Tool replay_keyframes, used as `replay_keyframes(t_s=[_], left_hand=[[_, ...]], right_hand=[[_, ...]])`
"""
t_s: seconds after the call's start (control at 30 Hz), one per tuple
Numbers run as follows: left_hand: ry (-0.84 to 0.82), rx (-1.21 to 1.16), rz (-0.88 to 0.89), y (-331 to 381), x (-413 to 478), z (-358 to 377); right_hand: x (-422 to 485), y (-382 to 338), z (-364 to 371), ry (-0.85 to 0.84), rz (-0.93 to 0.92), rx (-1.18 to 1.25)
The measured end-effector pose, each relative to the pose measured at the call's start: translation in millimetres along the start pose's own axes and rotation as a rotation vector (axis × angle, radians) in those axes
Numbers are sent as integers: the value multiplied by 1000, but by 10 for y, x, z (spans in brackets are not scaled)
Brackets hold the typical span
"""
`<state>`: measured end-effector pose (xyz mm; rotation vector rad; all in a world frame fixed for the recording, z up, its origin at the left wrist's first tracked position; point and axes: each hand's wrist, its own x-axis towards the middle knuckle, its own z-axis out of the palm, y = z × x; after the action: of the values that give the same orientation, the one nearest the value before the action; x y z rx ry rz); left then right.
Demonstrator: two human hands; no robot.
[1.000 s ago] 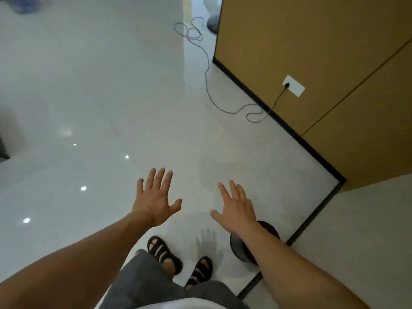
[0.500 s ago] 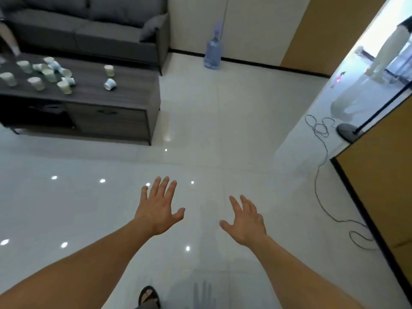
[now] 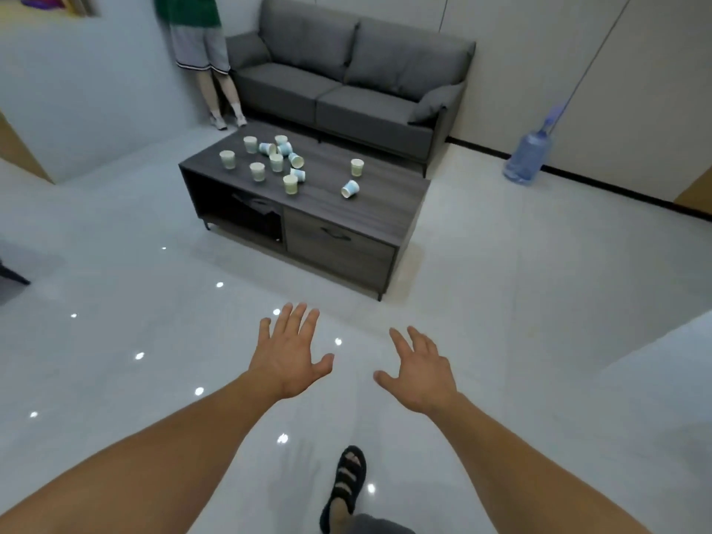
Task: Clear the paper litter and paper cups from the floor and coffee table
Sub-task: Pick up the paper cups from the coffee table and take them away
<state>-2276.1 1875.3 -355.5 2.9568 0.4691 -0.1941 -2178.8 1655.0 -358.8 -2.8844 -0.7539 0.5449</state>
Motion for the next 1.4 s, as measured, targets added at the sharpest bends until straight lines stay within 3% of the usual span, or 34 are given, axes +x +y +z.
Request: replay_keyframes(t_s=[0.47,0.73,1.1,1.4], left_hand=[[60,-93,-300,-1642,1947,-529],[6,-95,-220,-2805,3430,-704],[-34,-66,29,-2958,5735,-1048],[-136,-52,11,-2891,7313,-1013]], right_hand=[[3004,-1506,-801,-41,-231,-76],[4504,-2298,-959,-70,-149,-58],[6110,-1908,-1392,-122,102,43],[7683,-1413,-1545,-209,158,90]])
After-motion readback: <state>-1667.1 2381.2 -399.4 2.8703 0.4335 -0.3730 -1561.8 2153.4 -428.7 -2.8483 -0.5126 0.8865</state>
